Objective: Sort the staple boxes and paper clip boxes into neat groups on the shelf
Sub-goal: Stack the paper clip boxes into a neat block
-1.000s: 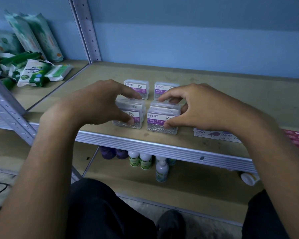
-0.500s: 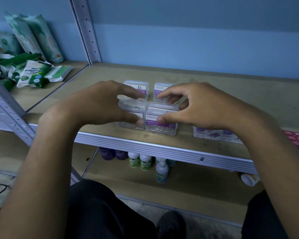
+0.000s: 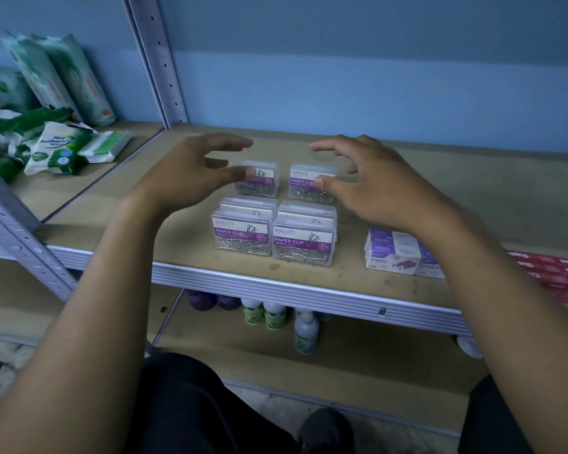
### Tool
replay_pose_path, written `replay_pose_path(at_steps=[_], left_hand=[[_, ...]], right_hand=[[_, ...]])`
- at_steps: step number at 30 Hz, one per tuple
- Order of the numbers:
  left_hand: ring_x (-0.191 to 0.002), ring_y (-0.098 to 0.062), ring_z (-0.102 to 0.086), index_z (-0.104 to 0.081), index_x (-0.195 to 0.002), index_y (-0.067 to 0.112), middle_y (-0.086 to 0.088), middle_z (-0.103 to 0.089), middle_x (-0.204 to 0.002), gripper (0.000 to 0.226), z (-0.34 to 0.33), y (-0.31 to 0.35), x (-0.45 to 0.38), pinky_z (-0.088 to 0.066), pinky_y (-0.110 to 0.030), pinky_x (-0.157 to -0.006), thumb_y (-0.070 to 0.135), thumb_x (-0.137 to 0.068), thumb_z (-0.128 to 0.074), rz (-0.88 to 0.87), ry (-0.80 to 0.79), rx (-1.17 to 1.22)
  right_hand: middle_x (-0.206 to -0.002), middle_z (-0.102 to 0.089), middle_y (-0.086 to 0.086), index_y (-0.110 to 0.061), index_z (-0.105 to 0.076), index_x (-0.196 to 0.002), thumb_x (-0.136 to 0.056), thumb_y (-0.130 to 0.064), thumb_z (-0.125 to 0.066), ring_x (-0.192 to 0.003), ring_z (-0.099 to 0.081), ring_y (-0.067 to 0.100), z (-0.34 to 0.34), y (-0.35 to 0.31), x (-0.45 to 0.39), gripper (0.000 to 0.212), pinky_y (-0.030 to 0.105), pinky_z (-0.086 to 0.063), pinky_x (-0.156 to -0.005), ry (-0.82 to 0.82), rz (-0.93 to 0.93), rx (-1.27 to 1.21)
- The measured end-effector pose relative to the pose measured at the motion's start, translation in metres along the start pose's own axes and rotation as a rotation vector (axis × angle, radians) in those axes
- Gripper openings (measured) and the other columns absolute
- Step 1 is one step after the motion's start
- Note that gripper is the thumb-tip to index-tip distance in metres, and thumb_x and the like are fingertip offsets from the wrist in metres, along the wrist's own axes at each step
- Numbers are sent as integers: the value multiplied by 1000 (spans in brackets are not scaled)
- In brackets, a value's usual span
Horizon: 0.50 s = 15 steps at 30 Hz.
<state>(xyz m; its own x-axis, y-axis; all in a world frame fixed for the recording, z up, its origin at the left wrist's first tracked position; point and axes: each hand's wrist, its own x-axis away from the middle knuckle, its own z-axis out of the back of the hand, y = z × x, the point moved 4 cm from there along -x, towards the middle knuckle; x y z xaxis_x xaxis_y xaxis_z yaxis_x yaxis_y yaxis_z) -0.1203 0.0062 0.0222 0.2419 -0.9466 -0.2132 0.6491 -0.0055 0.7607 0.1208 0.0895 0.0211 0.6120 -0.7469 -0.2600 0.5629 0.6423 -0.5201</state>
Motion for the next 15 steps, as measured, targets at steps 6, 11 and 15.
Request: replay_pose_path(at_steps=[6,11,15], left_hand=[[-94,4,-69,-68,-120,35,20,-65,-124,36,-13,-6,-5,-44,1,-74,30,-85,-74,-41,-65,66],[-90,-6,-72,-72,-114,28,11,-73,-112,27,-14,-9,-7,-48,-5,-71,19,-89,-69,-38,-72,116],[-92,-12,-73,-72,-114,19,5,-72,-113,24,-13,-9,-9,-52,-11,-74,12,-92,-66,-63,-60,123]], right_hand=[[-141,-52,-6,-48,-51,-138,-96,-40,-63,-124,-54,14,-8,-1,-6,45,32,-42,-106,-51,-9,21],[-138,-55,-7,-44,-55,-136,-97,-35,-62,-118,-56,13,-11,-2,-7,40,30,-42,-105,-64,-7,33],[-131,-59,-5,-43,-61,-131,-97,-30,-63,-109,-58,12,-12,-2,-7,36,30,-45,-101,-38,1,33]])
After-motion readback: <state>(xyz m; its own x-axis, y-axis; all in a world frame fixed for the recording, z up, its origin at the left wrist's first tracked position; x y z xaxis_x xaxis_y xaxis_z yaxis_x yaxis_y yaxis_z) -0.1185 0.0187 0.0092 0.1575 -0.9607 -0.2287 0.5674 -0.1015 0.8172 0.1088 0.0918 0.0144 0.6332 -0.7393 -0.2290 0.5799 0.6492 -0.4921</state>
